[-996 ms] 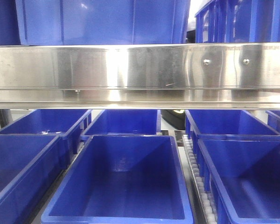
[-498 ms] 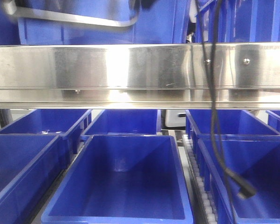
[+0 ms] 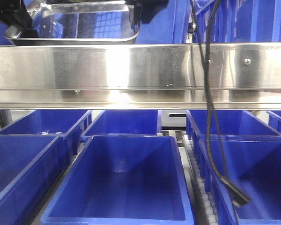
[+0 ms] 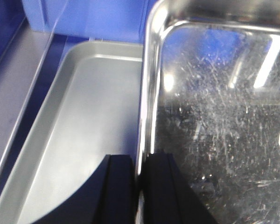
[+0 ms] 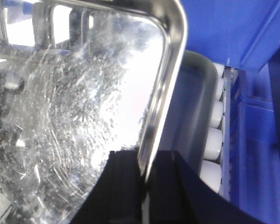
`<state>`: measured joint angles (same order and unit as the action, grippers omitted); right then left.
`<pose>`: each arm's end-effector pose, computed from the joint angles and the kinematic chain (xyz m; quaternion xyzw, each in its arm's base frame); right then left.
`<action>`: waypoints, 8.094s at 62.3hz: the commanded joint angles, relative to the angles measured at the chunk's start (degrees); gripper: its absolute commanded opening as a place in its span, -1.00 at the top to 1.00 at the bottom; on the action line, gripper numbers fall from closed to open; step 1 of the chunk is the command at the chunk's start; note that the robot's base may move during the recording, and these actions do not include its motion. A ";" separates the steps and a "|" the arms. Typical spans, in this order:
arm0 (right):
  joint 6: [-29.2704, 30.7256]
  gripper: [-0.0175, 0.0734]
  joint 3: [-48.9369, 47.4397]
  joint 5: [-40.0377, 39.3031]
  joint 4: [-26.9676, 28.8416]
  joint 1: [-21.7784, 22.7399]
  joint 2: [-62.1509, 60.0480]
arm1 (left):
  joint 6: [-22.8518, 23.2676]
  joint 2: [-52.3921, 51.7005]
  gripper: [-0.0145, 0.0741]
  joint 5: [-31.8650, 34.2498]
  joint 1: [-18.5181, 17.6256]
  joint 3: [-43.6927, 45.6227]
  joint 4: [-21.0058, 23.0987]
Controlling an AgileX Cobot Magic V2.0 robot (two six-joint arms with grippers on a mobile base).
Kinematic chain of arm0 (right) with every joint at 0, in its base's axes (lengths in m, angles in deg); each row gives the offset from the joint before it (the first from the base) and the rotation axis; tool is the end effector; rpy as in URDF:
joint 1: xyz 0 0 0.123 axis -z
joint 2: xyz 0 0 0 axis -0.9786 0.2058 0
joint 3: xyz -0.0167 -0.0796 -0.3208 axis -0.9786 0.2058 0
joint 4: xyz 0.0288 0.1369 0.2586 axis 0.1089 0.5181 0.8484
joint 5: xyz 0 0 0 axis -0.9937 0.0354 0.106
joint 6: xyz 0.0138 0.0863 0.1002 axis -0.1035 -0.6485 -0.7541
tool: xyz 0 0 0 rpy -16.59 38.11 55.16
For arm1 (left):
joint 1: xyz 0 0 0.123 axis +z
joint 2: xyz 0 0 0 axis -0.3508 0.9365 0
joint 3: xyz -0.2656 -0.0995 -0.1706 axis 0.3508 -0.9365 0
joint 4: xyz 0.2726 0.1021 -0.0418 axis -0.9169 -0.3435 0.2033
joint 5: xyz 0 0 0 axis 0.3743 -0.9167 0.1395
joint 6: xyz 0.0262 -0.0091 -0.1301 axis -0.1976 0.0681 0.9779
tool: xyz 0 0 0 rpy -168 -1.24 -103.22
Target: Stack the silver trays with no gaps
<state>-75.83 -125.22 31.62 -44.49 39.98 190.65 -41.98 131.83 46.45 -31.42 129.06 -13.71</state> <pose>0.4405 0.2856 0.3182 -0.0683 0.9035 0.0456 0.4207 0.4495 -0.0814 0.3121 0.0222 0.8948 -0.0528 0.4428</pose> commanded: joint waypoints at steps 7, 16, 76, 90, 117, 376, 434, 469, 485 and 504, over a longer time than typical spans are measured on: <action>1.63 0.79 -0.09 -4.71 0.73 -1.38 -0.34 | -0.10 -0.32 0.32 -0.97 -0.77 0.53 -0.24; 1.63 0.79 -0.09 -4.72 0.73 -1.38 -0.34 | -0.10 -0.32 0.06 -1.84 -0.77 0.53 -0.24; 1.63 0.34 -0.19 -2.69 -1.43 -0.93 -3.16 | -0.10 -1.27 0.33 -11.88 -0.77 9.22 -0.24; 1.63 0.77 -0.19 -3.43 -2.01 -0.93 -6.65 | -1.48 -3.78 0.66 -12.79 -0.77 9.42 -0.05; 1.63 0.79 2.44 -6.78 -11.93 -4.08 -18.90 | -2.88 -27.62 0.66 7.89 -0.77 -8.52 0.10; 49.88 0.79 95.78 -37.47 31.54 44.46 -108.18 | -2.88 -91.08 0.66 22.33 -0.77 -65.25 0.74; 49.88 0.79 95.78 -37.47 32.52 43.13 -108.18 | -2.88 -91.08 0.66 22.33 -0.77 -65.25 0.74; 49.88 0.79 95.78 -37.47 34.31 43.13 -108.18 | -2.88 -91.08 0.66 22.33 -0.77 -65.25 0.74; 49.88 0.79 95.78 -37.47 34.31 43.13 -108.18 | -2.88 -91.08 0.66 22.33 -0.77 -65.25 0.74; 49.88 0.79 95.78 -37.47 34.31 43.13 -108.18 | -2.88 -91.08 0.66 19.05 -0.27 -65.64 -2.61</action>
<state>-26.30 -29.47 -5.25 -10.36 83.19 82.70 -44.86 40.89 66.47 -31.98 63.89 -14.98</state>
